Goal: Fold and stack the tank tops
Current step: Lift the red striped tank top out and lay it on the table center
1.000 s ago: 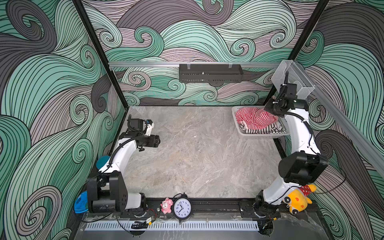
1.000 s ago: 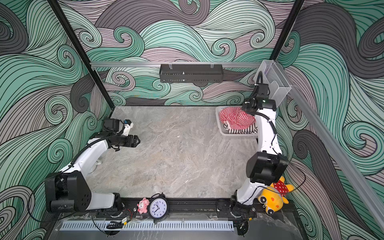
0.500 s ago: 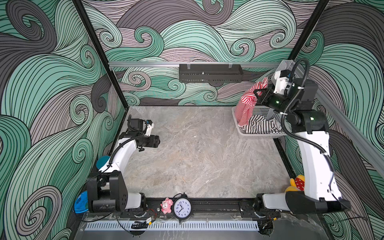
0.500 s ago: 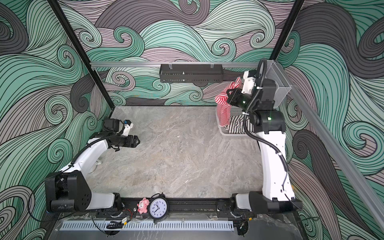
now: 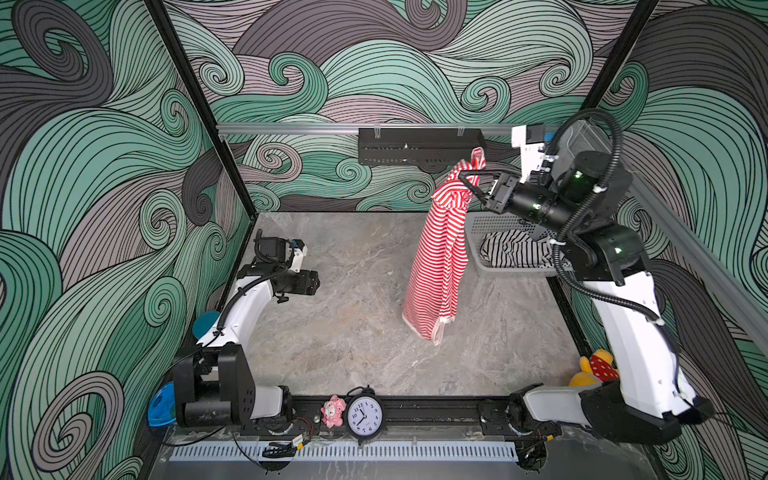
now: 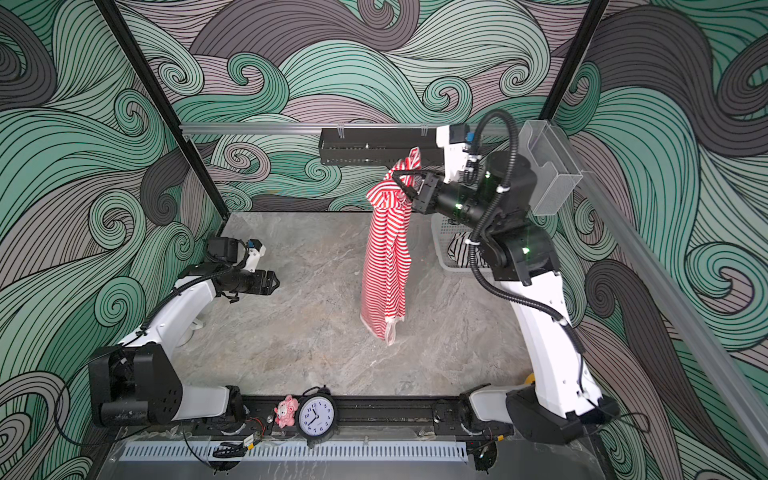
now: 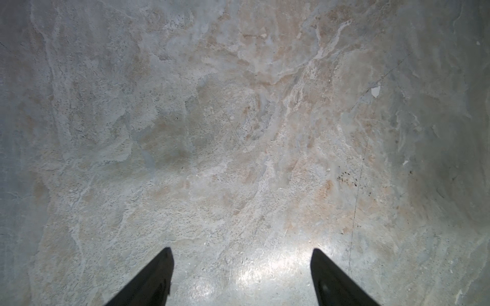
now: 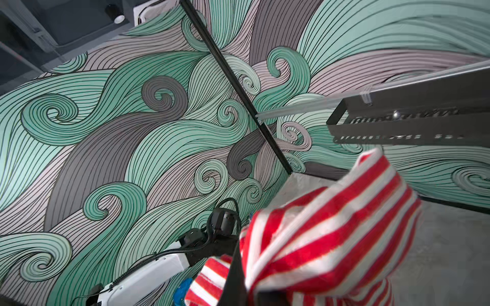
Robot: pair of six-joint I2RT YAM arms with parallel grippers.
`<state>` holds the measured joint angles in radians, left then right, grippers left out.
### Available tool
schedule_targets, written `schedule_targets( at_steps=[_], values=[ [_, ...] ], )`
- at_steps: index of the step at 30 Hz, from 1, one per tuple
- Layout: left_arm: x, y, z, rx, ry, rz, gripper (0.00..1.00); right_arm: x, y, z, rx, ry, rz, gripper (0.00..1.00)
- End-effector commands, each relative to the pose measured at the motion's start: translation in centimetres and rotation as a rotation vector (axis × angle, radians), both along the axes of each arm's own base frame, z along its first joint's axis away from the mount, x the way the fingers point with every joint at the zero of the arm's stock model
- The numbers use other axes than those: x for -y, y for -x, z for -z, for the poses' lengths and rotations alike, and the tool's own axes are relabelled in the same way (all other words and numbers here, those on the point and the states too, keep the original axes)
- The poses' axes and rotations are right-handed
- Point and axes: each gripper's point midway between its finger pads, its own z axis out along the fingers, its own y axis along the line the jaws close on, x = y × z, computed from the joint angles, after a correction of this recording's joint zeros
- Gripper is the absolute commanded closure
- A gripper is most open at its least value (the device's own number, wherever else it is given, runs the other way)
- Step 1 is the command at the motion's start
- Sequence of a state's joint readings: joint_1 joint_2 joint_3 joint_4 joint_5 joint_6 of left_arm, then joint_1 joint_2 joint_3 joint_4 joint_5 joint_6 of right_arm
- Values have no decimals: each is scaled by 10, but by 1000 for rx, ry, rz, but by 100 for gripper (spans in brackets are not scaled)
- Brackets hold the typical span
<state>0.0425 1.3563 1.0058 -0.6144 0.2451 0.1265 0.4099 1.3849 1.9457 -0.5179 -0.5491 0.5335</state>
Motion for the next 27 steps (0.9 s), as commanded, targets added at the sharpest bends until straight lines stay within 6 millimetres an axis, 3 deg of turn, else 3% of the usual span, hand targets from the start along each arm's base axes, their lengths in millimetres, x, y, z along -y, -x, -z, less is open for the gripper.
schedule_targets(
  at_steps=[1, 5, 8, 13, 17, 20, 24, 27],
  values=[
    [0, -1, -11, 23, -9, -2, 17, -46, -11, 11, -27, -1, -83, 98],
    [0, -2, -10, 20, -11, -3, 17, -99, -41, 31, -69, 28, -117, 98],
    [-1, -1, -11, 21, -17, -7, 17, -124, -59, 26, -39, 48, -91, 99],
    [-2, 0, -10, 19, -22, -9, 17, -127, -77, 11, 19, 78, 22, 99],
    [-2, -1, -8, 17, -25, -9, 17, -115, -95, 48, -62, 152, 137, 99],
    [-1, -2, -5, 8, -20, -5, 17, -108, -103, 110, -197, 248, 198, 98],
    [6, -2, -1, -11, 13, 25, 17, -109, -96, 230, -454, 390, 182, 95],
    [16, 1, 4, -38, 34, 73, 17, -112, -77, 316, -624, 435, 137, 91]
  ],
)
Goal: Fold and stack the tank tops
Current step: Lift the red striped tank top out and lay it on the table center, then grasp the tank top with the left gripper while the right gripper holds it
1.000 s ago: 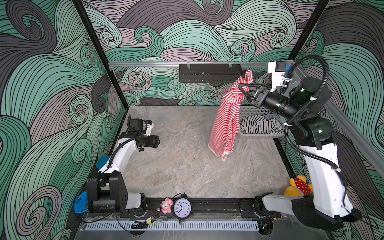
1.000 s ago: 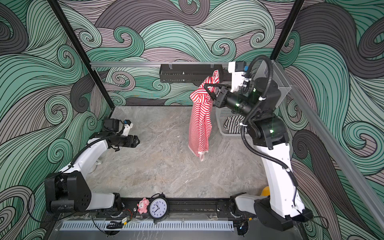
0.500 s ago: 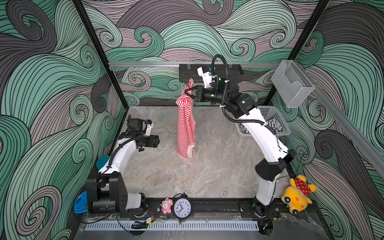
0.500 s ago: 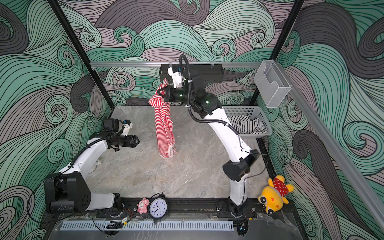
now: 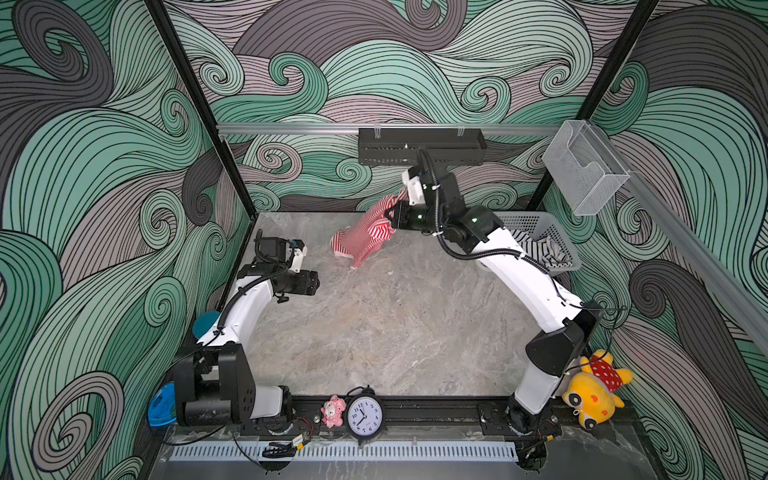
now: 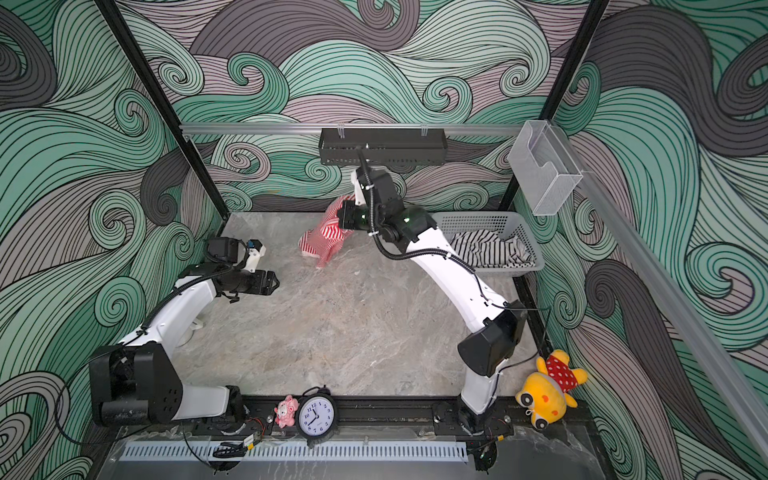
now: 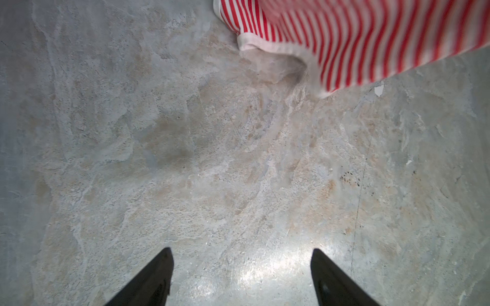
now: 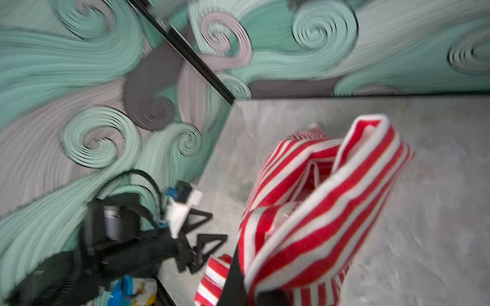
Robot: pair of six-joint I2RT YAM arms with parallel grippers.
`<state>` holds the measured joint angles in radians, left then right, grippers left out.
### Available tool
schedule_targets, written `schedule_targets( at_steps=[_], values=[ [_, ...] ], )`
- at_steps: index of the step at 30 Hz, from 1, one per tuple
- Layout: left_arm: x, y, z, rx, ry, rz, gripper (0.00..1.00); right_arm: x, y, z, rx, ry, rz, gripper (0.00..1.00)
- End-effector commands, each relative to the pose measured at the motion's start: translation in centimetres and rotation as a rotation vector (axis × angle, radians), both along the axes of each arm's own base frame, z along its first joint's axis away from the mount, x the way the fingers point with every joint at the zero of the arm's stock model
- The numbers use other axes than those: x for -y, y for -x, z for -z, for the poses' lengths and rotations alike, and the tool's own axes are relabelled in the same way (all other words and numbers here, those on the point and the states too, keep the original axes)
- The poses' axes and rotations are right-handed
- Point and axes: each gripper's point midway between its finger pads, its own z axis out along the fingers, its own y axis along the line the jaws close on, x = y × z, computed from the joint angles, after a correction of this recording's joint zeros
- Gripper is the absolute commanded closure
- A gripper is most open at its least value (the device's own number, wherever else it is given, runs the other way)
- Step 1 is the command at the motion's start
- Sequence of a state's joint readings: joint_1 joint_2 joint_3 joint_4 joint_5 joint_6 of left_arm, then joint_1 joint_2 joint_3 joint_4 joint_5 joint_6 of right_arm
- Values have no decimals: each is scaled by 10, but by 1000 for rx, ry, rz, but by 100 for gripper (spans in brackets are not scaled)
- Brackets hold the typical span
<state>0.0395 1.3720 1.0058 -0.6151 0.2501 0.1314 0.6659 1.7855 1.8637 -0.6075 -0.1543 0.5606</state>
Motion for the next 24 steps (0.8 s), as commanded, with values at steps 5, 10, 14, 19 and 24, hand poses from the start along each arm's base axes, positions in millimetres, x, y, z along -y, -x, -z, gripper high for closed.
schedule_targets(
  at_steps=[5, 10, 14, 19, 24],
  values=[
    [41, 15, 14, -102, 46, 190, 16, -7, 48, 179, -389, 86, -13, 89],
    [76, 36, 23, -134, 42, 368, 16, -16, 63, 219, -473, 111, -33, 87],
    [102, 51, 24, -141, 49, 491, 17, -17, 60, 239, -520, 116, 6, 86],
    [133, 60, 27, -136, 55, 597, 25, -22, 44, 245, -536, 25, 69, 82],
    [153, 55, 41, -184, 60, 626, 33, -10, 32, 237, -522, -57, 116, 60]
  ],
)
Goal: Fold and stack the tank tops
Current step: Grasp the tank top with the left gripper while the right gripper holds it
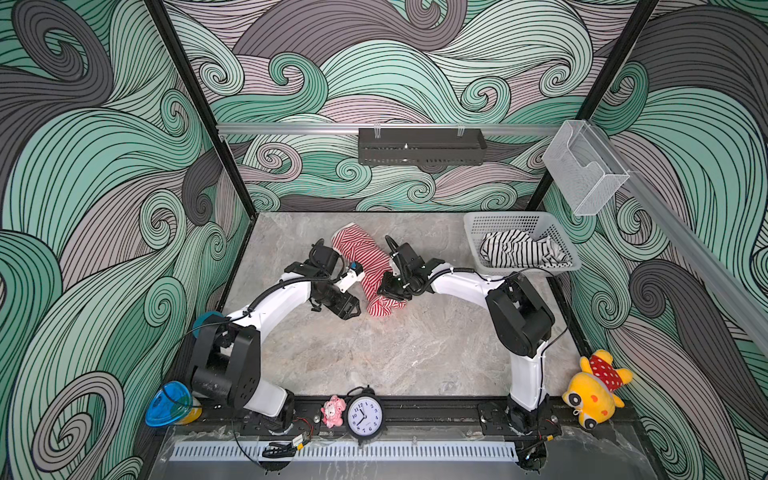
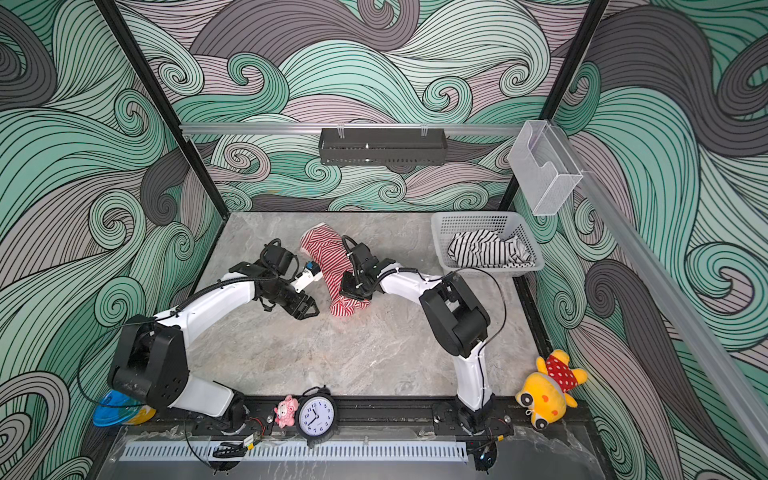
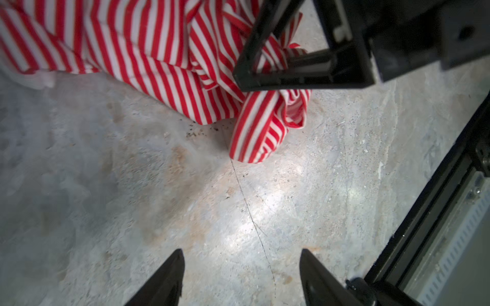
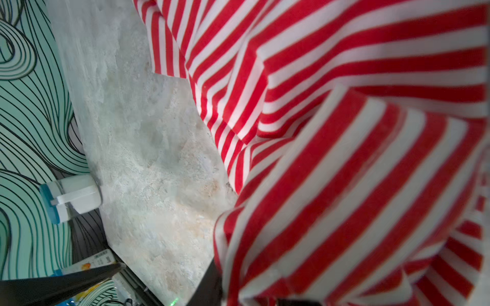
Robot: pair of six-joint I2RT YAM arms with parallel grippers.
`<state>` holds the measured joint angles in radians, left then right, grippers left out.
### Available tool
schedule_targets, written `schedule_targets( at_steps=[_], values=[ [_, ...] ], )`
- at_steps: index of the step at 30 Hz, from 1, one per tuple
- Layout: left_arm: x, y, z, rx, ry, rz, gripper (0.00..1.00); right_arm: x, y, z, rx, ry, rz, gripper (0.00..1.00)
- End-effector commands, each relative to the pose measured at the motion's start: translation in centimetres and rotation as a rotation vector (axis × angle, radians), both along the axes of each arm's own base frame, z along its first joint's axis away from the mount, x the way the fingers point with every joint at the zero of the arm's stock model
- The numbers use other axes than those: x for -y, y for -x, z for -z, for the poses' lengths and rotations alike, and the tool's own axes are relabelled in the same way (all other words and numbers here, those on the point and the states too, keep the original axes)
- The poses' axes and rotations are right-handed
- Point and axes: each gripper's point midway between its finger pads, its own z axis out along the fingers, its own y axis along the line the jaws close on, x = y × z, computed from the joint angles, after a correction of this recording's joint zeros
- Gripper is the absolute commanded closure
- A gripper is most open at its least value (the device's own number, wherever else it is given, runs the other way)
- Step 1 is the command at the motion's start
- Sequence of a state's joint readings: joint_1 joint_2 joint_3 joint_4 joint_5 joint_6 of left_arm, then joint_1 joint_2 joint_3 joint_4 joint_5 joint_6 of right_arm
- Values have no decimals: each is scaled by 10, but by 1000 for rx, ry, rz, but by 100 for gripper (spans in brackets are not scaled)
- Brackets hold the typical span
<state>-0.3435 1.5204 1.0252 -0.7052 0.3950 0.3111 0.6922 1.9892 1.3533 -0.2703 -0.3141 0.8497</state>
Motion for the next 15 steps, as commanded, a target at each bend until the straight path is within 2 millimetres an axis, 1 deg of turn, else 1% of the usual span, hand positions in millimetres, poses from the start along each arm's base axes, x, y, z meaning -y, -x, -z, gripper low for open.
schedule_targets(
  at_steps=[1, 3, 5, 9, 12, 15],
  values=[
    [16, -6, 5, -20, 8, 37, 33, 7, -14, -19, 34, -94, 74, 55],
    [22, -10, 13, -20, -9, 40, 34, 10, -13, -31, 56, -128, 76, 48],
    [26, -15, 20, -35, -14, 34, 35, 15, -9, -41, 64, -134, 67, 46],
    [36, -21, 31, -91, -8, 33, 41, 25, 3, -58, 82, -134, 57, 43],
    [48, -18, 31, -131, 40, 66, 42, 34, 9, -61, 82, -119, 65, 43],
    [57, -17, 35, -144, 53, 93, 42, 48, 12, -60, 77, -101, 88, 45]
  ],
)
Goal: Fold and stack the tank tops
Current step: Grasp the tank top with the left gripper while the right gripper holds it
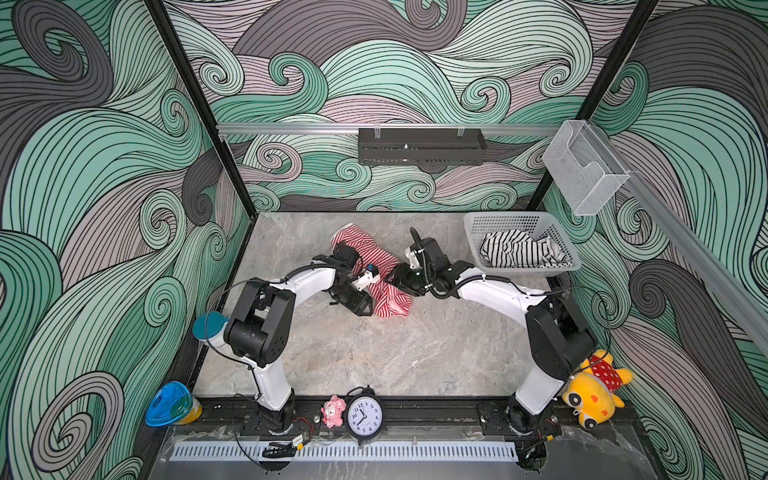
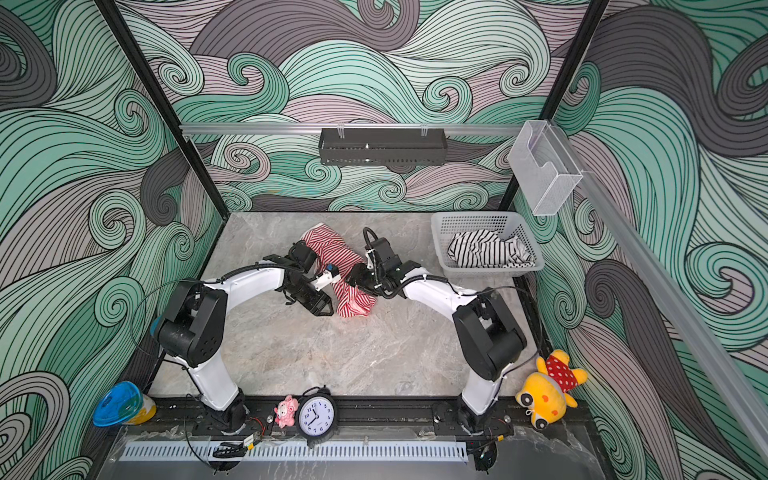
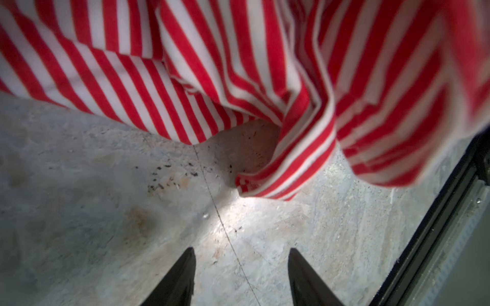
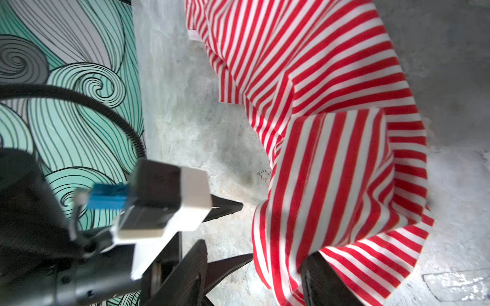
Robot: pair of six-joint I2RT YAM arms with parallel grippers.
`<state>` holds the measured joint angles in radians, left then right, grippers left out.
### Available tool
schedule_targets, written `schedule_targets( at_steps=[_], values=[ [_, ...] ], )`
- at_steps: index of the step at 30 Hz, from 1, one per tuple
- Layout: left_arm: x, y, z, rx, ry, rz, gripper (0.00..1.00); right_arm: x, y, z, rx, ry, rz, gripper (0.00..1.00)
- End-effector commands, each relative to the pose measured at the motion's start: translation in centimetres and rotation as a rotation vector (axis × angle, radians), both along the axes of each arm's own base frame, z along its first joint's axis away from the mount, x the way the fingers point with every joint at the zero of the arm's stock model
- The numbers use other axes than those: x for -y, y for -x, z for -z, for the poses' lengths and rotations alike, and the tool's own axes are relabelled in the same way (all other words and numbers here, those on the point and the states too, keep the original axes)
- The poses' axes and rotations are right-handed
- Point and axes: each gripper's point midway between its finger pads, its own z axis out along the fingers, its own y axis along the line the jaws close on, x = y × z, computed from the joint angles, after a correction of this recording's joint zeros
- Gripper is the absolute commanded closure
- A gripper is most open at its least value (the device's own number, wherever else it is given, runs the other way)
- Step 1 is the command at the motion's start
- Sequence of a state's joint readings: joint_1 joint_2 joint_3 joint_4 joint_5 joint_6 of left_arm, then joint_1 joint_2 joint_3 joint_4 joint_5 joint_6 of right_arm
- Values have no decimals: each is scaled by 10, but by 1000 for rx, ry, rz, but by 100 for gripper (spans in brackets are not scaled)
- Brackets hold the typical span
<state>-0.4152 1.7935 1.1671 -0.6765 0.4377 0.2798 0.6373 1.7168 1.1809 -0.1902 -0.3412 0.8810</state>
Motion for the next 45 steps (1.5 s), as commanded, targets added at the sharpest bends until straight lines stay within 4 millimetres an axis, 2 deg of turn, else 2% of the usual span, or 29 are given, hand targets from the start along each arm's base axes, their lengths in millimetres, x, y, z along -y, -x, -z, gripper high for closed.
schedule_targets(
  at_steps=[1, 7, 13, 20, 23, 25, 31, 37, 45],
  values=[
    [18, 0, -3, -25, 46, 35, 42, 18, 6, 11, -34, 31, 32, 46],
    [28, 3, 5, -109, 53, 68, 54, 38, 9, 12, -41, 39, 74, 52],
    [35, 10, 18, -121, -24, 113, 57, 62, 19, 19, -57, 114, 84, 49],
    [41, 16, 25, -127, -61, 142, 62, 84, 30, 16, -50, 120, 121, 50],
    [41, 16, 27, -124, -73, 141, 65, 91, 37, 18, -53, 121, 128, 51],
    [42, 17, 28, -121, -82, 145, 71, 94, 43, 21, -62, 124, 125, 53],
    [37, 19, 27, -120, -121, 148, 99, 81, 65, 34, -126, 48, 55, 54],
    [17, 19, 12, -20, -185, 140, 100, 64, 87, 58, -199, -16, 41, 52],
    [-12, 9, -8, 153, -293, 103, 100, 42, 86, 87, -256, -72, 72, 53]
  ],
)
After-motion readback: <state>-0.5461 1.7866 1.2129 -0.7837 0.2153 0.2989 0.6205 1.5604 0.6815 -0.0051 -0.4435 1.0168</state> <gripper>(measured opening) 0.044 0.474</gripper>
